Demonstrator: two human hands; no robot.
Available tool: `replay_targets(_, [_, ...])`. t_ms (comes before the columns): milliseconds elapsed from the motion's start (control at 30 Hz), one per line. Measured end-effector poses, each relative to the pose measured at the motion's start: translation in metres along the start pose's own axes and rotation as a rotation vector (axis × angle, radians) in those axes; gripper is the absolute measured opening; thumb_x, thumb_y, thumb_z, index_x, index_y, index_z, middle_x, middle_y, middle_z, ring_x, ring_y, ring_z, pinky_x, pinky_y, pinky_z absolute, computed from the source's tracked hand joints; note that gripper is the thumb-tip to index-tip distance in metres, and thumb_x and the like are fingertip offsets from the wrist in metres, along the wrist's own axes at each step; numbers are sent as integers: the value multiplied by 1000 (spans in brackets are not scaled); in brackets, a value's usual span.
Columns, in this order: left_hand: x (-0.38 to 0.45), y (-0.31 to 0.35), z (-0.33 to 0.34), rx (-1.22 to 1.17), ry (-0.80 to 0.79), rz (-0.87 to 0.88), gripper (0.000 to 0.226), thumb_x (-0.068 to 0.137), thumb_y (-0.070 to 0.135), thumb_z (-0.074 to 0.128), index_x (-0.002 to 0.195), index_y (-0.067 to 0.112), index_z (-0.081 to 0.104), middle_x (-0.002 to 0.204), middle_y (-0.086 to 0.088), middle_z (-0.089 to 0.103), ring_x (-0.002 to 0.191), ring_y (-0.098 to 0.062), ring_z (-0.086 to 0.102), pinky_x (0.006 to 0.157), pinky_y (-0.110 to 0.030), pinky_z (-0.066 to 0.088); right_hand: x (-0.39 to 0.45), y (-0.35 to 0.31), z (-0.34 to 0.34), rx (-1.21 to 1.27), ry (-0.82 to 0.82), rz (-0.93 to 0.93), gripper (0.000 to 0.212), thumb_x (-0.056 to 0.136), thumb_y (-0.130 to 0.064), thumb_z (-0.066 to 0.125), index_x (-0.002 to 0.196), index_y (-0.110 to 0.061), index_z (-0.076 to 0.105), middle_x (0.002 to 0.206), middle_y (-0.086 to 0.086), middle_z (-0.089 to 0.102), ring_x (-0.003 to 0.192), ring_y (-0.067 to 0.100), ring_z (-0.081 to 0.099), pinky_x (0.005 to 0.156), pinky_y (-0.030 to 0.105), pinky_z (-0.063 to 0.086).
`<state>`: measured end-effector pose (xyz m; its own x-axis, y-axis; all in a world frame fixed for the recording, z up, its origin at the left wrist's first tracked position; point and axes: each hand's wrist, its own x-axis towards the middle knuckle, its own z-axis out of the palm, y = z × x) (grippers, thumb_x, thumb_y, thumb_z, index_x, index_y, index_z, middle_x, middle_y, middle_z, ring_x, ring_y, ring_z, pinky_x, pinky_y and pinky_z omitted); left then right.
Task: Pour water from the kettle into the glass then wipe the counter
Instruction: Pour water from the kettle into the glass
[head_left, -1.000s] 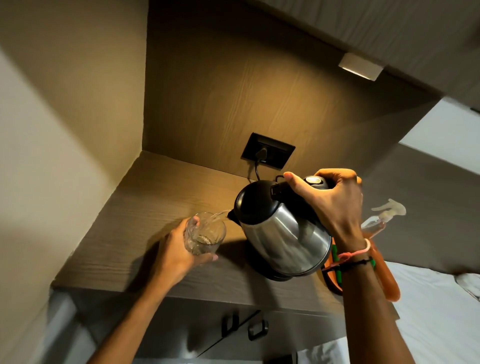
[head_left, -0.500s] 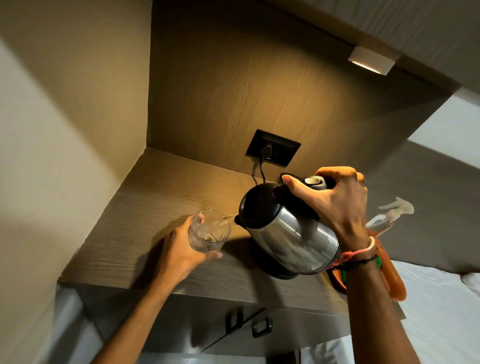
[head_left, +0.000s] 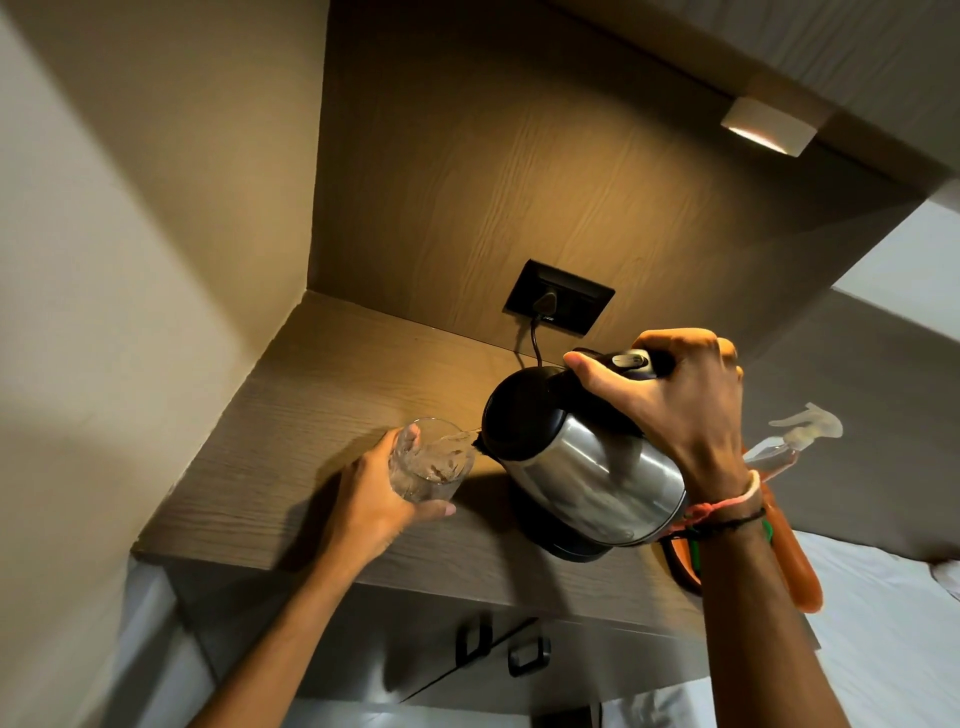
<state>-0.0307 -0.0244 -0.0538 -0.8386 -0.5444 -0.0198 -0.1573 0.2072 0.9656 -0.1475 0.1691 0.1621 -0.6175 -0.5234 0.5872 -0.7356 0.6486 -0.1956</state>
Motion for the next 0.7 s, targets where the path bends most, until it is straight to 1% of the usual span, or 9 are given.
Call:
replay_targets(100, [-2,2,-1,4,1,7,103,47,25,103,138,18,58,119,4,73,110,-14,68,88,-25,54,1,-1,-1,-11,-5,-18,68,77,-80,68,50,-32,28,47,-13,21,45,7,25,45,27,20])
replay_targets(200, [-3,4,-1,0,3,15,102,48,24,103,139,19,57,119,5,72,112,-15,67,88,-24,53,1,-2,-2,-19,13,-25,68,76,-79,70,51,-36,24,46,-13,19,45,4,23,44,25,20])
replay_targets(333, [-3,4,-2,4,3,21,103,48,27,103,140,19,56,123,2,72,114,-16,67,94,-32,58,2,-2,-2,-23,14,-30,71,77,-78,71,51,-33,24,47,-12,18,46,6,22,45,25,19])
replay_targets(433, [-3,4,-2,27,5,28,104,47,30,103,139,21,56,117,7,71,109,-13,67,88,-25,56,1,2,-2,-1,0,-16,68,77,-81,69,50,-31,31,47,-11,25,47,12,27,47,27,22])
replay_targets(500, [-3,4,-2,27,1,19,104,47,30,103,139,22,56,114,9,70,109,-12,67,86,-22,54,0,5,-2,9,2,-13,67,76,-81,69,50,-28,38,47,-9,28,47,13,29,47,28,24])
replay_targets(567, [-4,4,-3,32,-5,11,106,46,32,103,140,22,55,113,12,69,106,-7,66,81,-14,51,-1,8,-1,24,-1,-9,66,77,-81,69,51,-25,46,47,-8,32,46,13,32,47,27,25])
replay_targets(633, [-4,4,-3,47,-7,3,107,45,34,103,140,23,55,109,15,67,98,4,62,73,-3,44,-1,9,0,29,-2,-10,65,77,-80,68,52,-24,47,47,-8,34,46,13,34,47,26,25])
replay_targets(667, [-4,4,-3,52,-6,-1,107,44,35,103,139,24,56,108,16,67,97,6,61,71,-2,43,-1,9,1,28,-1,-10,65,77,-81,67,52,-24,47,47,-8,33,46,13,34,47,25,25])
replay_targets(700, [-3,5,-3,57,-6,-5,107,44,35,103,139,24,56,108,16,66,98,3,62,72,-3,42,-1,9,1,28,0,-8,66,77,-81,66,52,-24,47,47,-8,33,46,13,34,47,26,26])
